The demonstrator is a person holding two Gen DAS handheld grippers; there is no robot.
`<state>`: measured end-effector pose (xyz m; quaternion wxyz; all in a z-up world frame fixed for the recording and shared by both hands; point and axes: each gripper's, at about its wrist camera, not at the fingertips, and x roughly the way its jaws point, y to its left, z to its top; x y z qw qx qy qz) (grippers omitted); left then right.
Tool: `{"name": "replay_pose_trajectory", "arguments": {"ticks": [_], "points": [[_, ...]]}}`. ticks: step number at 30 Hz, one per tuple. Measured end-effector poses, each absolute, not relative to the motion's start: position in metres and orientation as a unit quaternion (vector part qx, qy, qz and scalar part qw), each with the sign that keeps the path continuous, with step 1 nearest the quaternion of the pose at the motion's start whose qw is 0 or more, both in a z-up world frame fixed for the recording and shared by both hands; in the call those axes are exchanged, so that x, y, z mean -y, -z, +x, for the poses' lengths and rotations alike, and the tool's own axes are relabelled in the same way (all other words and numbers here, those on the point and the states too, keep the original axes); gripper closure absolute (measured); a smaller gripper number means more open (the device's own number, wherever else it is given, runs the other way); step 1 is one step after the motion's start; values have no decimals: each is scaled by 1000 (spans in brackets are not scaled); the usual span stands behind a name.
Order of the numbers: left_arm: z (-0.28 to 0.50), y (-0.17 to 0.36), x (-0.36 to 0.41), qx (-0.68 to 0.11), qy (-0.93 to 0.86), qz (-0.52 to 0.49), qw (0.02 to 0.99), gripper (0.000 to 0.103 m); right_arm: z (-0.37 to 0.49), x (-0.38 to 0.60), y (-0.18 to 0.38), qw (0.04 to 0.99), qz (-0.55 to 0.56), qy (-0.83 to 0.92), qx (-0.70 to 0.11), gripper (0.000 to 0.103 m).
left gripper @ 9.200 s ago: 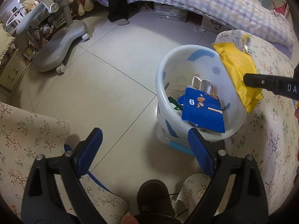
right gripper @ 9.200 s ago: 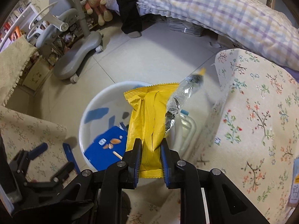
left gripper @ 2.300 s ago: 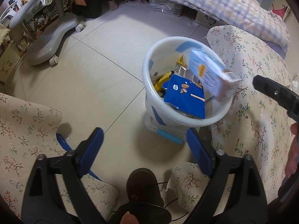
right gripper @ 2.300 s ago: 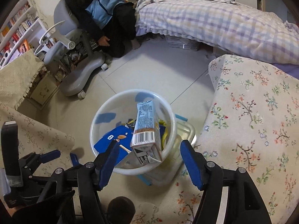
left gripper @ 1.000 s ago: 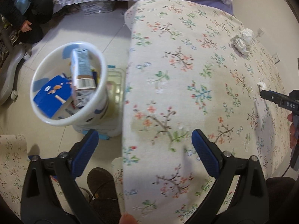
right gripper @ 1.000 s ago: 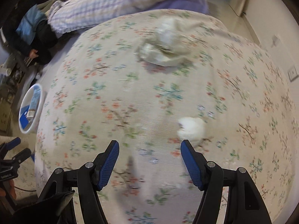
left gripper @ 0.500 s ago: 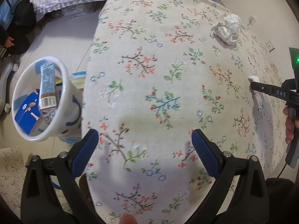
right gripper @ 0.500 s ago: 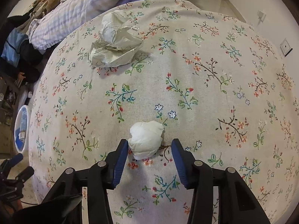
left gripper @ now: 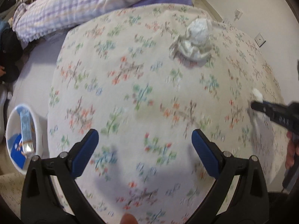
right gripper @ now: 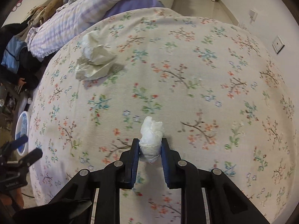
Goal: Collect trash
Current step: 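Grasp the crumpled white plastic bag with the left tool while the right tool holds the tissue, then carry the plastic bag over the wastebasket and open the left tool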
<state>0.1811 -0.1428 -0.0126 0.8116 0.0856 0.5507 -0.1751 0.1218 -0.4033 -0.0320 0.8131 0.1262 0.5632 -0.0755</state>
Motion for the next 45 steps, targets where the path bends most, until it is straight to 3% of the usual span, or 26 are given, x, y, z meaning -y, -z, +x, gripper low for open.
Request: {"name": "replay_pose_trajectory", "arguments": {"ticks": [8,10,19,21,24,45], "points": [[230,5,197,-511,186,39,839,11,110,439,26,819,131,96,-551,80],[241,7,206,-510,190,22,839,21,106,448,26,818,134,96,-551,80],[265,28,229,-535,192,-40,822,48,91,466,30,813,140,102,-557,80],[267,32,229,-543,189,-44,817,71,89,467,30,812,139,102,-557,80],[268,33,228,-548,189,-51,813,78,86,465,29,813,139,102,-556,80],[185,10,132,-570,214,-19,793,80,105,388,1,832,112,49,-542,80]]}}
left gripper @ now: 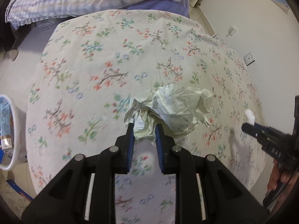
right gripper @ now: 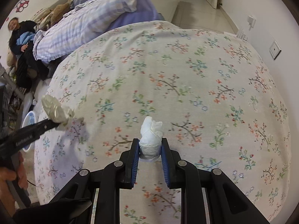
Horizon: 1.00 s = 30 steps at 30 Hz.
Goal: Collect trash
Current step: 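Carry the plastic bag over the wastebasket and open the left tool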
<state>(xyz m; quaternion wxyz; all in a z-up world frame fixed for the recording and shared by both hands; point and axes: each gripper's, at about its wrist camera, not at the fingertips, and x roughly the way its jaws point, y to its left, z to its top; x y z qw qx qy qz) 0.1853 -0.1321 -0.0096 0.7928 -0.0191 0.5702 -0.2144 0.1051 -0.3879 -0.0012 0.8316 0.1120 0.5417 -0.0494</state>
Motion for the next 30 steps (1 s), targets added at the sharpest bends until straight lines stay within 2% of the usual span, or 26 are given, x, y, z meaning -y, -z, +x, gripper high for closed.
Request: {"name": "replay_pose_trajectory", "arguments": {"ticks": [30], "points": [[167,6,-92,-552,93,-135,817,79,172,164,12,828,3,-73,-555,80]]}}
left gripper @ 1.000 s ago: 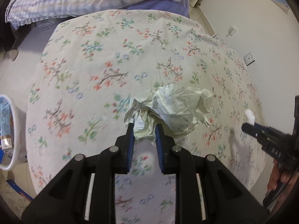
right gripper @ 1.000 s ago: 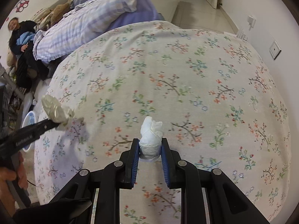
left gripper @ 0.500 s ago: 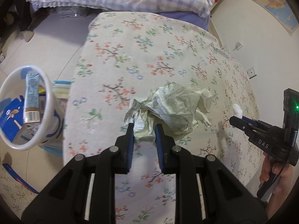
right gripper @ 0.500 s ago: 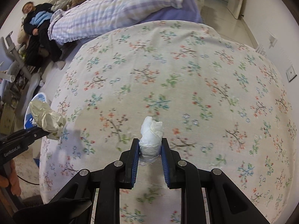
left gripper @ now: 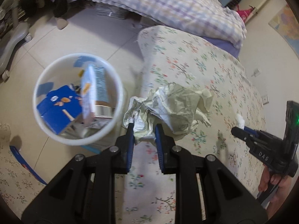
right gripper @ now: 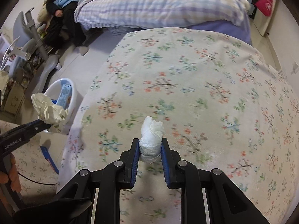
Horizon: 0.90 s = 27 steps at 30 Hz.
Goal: Collect trash
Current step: 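Carry the plastic bag over the wastebasket and open the left tool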
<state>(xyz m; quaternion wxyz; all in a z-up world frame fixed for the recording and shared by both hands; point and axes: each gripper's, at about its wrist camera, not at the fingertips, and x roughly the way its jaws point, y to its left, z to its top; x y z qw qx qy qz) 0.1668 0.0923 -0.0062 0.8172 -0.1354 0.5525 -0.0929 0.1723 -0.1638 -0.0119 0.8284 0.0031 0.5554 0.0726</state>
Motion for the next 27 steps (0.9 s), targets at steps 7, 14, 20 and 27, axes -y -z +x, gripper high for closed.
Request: {"name": "replay_pose_trajectory", "arguments": {"ticks": [7,14,20,27], "points": [[172,11,-143,-543,36,-174,821,79,181,121,18,824,-5,-94,-559,80],[176,27,-182,-540,-41,-200,816,79,186,85,24,820,-16,-112,-561,80],[183,41,-197,-549,-60,-214,806,79,192,65,29,818,-22,-119,-562,80],[185,41,-196,-553,-46,-205,807,31,196,48,30,818,-24,-126,-560,80]]}}
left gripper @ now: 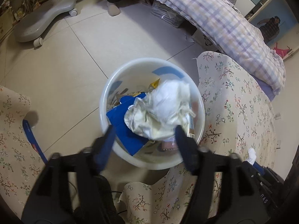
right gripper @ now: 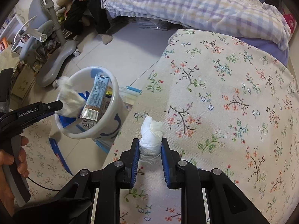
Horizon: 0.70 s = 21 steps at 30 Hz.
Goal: Collect trash
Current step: 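Carry the plastic bag over the wastebasket and open the left tool, then lower the tissue ball into the wastebasket and open the right tool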
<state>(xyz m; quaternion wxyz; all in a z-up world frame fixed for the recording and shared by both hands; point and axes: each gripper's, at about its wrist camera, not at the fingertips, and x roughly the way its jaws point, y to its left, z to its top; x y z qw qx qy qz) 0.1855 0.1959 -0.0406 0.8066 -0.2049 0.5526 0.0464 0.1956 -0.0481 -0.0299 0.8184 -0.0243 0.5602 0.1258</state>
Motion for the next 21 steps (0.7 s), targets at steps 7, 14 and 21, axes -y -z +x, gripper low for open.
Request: {"name": "replay_pose_trajectory", "arguments": {"ticks": [7,14,21], "points": [[167,37,-194,-566,-38,-146,811,18,196,29,29,818,-37,-135,-558,80],[147,40,-215,-568,-52,-92,816,15,207,-2,30,809,-25,-159,-566,80],[134,43,-232,-572,-56,-90,813,14,223,-58,32,804,-37,-182,-565,80]]}}
